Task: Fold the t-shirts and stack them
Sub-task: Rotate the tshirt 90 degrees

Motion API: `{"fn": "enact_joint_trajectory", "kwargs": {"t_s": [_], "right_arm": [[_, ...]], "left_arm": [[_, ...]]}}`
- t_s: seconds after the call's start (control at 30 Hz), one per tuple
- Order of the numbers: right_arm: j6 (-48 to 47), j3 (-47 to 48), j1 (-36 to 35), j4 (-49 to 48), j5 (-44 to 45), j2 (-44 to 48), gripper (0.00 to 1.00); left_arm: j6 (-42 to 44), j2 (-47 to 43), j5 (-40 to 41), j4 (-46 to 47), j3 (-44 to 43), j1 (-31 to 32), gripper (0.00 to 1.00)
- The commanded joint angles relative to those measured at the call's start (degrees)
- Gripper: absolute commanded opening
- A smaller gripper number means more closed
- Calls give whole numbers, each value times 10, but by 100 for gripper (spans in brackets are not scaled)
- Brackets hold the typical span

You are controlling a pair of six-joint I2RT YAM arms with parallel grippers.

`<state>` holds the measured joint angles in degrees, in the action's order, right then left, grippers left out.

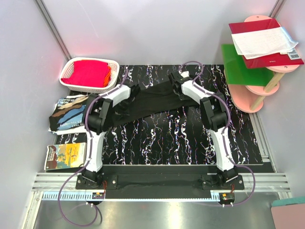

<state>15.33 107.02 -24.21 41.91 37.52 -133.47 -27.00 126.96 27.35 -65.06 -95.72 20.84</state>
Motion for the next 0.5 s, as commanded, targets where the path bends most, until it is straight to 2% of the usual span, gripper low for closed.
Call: {"fn": "enact_joint_trajectory", "kwargs": {"t_s": [0.0, 0.13, 0.33, 0.37, 0.47], "right_arm": [[-74, 80, 2, -22, 14, -50, 0], [-111, 148, 2, -38, -3, -81, 0], [-135, 252, 1, -53, -96, -123, 0], [-140, 261, 1, -57, -130, -132, 0], [-151, 282, -1, -76, -152, -136, 0]], "left_arm": [[-14, -64, -120, 22, 64, 67, 0], [-40, -94, -170, 48, 109, 136, 0], [-116, -98, -247, 84, 89, 270, 0], [-127, -100, -249, 85, 87, 297, 0], [-162, -126, -245, 90, 105, 323, 0]]}}
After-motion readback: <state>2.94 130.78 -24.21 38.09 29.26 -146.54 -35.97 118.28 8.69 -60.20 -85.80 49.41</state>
